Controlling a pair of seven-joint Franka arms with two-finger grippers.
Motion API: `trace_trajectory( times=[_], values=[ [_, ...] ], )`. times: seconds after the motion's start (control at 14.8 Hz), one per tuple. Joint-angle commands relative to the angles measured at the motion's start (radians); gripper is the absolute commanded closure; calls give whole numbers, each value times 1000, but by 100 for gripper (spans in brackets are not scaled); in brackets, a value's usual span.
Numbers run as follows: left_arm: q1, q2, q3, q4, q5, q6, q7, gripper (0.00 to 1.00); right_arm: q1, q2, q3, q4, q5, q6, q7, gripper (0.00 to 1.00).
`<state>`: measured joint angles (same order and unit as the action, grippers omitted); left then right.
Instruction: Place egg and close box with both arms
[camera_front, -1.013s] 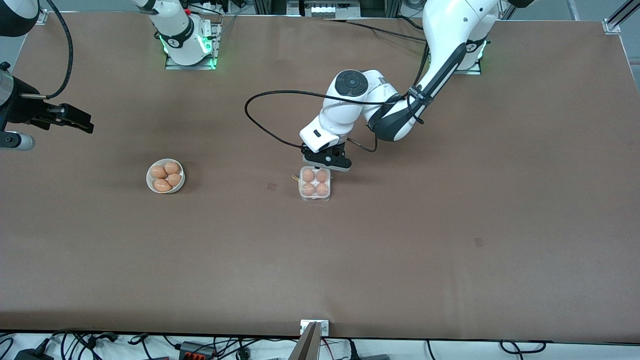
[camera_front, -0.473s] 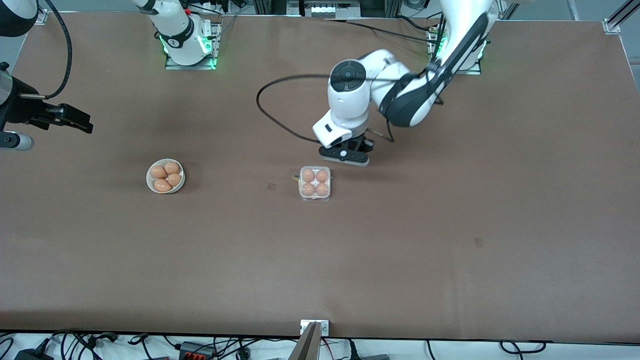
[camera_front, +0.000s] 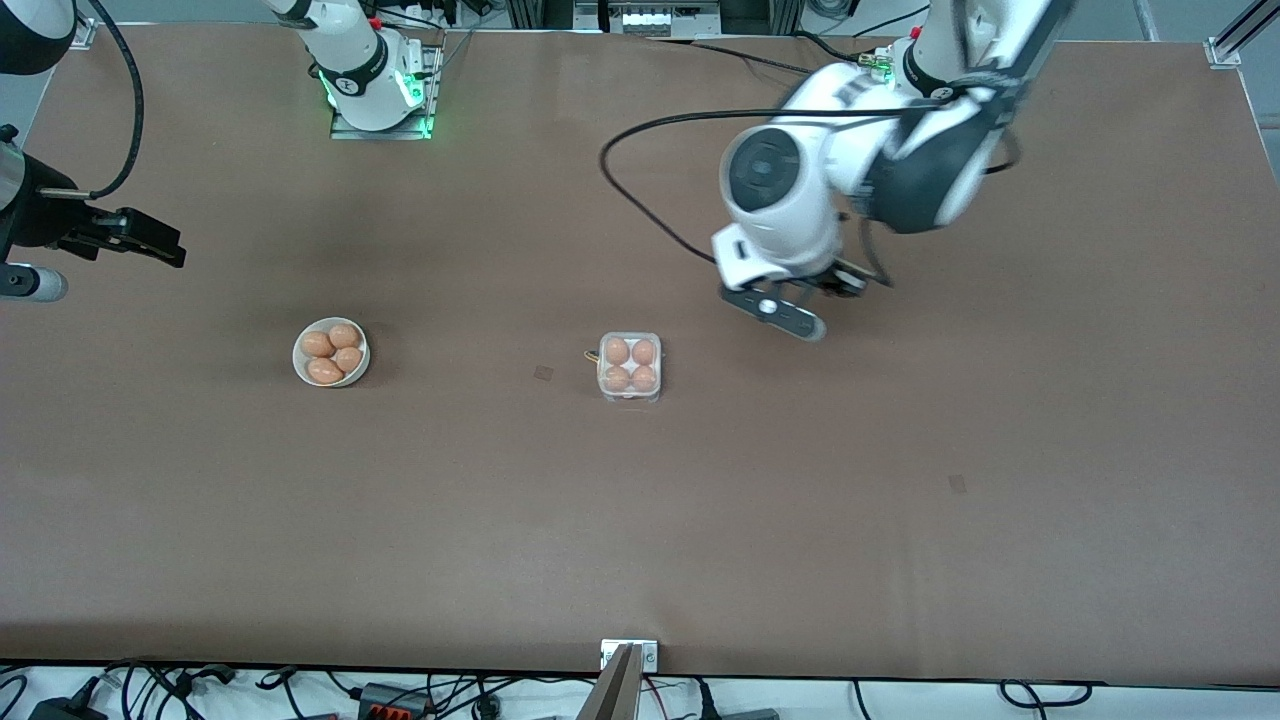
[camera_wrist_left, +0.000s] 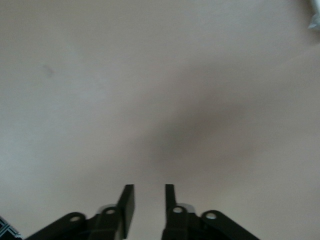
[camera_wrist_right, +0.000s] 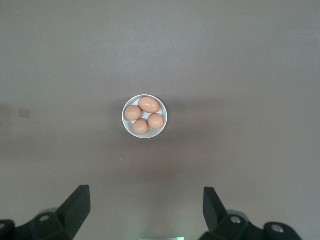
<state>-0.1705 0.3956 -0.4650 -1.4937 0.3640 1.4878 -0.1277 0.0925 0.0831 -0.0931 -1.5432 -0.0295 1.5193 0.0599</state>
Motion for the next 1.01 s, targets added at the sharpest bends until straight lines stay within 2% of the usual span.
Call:
trace_trajectory(
  times=[0.0,0.34,0.54,0.68,0.74,0.88,0.95],
  values=[
    [69,2,-15,130,7,-110,114,0,1,6,1,17,-9,-1,-8,0],
    [219,-4,-12,323,-132,-245,154,0,4,-12,1,-17,-4,44,-6,0],
    [296,-15,11,377,-242,-267,151,0,1,-25,1,-35,-1,62,-6,0],
    [280,-92,133,331,-298,-259,151,0,0,-23,0,-31,-1,56,-6,0],
    [263,-144,210,278,-362,-247,151,0,0,-22,0,-31,-3,59,-8,0],
    [202,-271,358,105,-436,-157,146,0,-2,-16,0,-25,-3,64,-8,0],
    [180,-321,390,33,-428,-88,145,0,-2,-14,0,-17,-3,64,-8,0]
  ],
)
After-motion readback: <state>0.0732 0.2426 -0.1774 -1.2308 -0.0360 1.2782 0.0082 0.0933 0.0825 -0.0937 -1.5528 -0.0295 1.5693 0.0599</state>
